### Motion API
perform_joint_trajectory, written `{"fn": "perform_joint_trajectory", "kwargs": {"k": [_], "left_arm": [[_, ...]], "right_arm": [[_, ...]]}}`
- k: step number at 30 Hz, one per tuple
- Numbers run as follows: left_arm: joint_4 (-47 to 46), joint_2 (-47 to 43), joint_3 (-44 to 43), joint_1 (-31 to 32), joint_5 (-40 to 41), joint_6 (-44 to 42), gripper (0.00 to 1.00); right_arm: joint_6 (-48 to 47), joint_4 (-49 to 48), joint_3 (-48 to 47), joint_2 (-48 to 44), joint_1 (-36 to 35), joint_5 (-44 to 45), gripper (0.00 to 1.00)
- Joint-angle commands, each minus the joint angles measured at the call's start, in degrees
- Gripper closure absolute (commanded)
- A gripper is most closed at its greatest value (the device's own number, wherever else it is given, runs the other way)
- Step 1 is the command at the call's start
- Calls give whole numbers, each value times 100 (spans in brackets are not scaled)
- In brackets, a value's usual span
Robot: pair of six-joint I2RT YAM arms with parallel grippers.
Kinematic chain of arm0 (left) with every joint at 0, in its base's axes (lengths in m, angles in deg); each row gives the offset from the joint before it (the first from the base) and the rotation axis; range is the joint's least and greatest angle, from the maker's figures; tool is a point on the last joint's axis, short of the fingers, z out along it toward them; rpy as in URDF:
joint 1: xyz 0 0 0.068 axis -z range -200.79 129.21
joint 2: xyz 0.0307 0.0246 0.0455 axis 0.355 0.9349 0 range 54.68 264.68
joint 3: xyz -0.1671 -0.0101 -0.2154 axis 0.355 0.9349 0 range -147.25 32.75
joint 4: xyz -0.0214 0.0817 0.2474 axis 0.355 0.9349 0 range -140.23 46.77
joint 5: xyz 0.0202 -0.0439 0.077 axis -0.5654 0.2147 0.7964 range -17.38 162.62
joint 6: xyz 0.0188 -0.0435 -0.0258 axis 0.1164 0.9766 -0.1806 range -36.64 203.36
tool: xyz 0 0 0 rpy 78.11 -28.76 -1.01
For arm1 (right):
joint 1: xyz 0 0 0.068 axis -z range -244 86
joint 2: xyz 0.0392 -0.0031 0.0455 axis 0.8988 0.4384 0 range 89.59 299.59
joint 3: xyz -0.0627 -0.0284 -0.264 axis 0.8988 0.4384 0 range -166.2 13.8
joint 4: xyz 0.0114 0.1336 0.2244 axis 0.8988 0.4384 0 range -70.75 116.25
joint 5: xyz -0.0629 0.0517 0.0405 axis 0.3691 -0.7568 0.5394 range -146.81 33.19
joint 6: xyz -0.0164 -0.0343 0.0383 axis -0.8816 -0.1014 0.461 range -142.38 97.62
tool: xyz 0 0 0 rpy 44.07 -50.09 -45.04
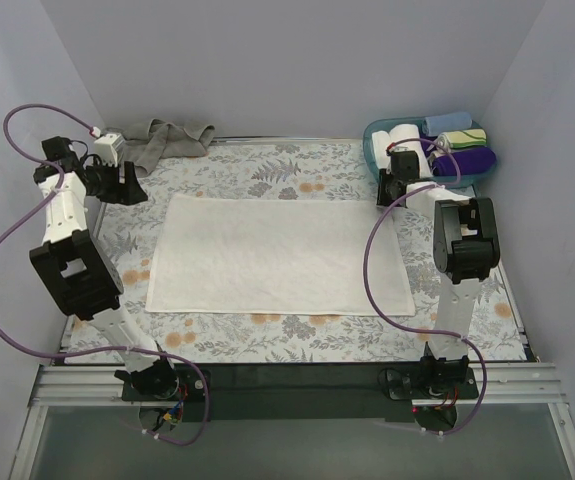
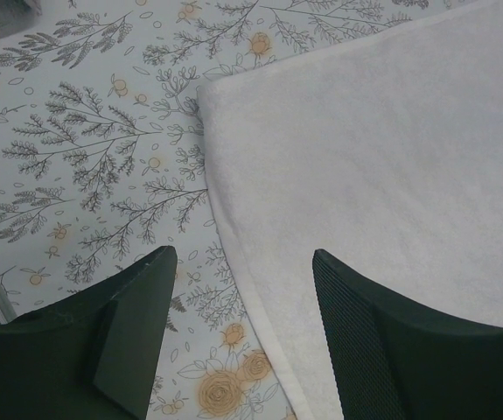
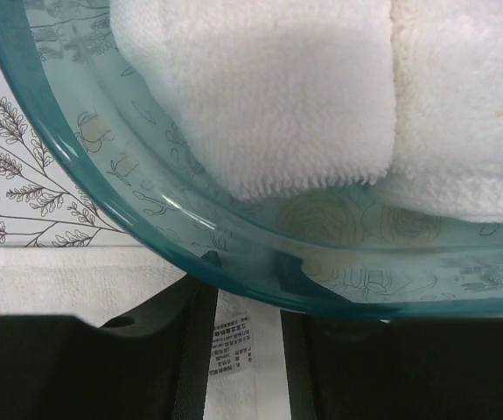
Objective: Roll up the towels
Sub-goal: Flatten the towel
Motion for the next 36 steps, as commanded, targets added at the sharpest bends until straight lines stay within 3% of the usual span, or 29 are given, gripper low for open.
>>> {"fn": "perform_joint_trajectory", "kwargs": {"k": [1,5,7,16,23,26,30,36], "left_arm": [[116,4,-238,-25,-20,-27,41],[64,127,-308,-25,-3,-35,41],[203,729,-919,175,76,-79,43],[46,2007,-2109,871,831,-70,52],[90,2737,-2304,1205,692,-80,54],[20,2817,-2225,1310,674,-53,61],[-50,2800,-2199,1363,989,-62,85],[-648,2097,-1391,1573,1613,-552,96]], "right_arm": [[49,379,-131,71,-42,84,71],[-30,353,-79,18,-51,23,88],[-283,265,-87,-104,-95,-91,99],[-689,282,-105,-518,-95,-504,99],[-971,432,-26,-702,-130,-846,99],[-1015,450,0,-746,-122,-900,99],[-1058,485,-8,-747,-122,-909,99],[-1120,537,-26,-729,-130,-927,99]]}}
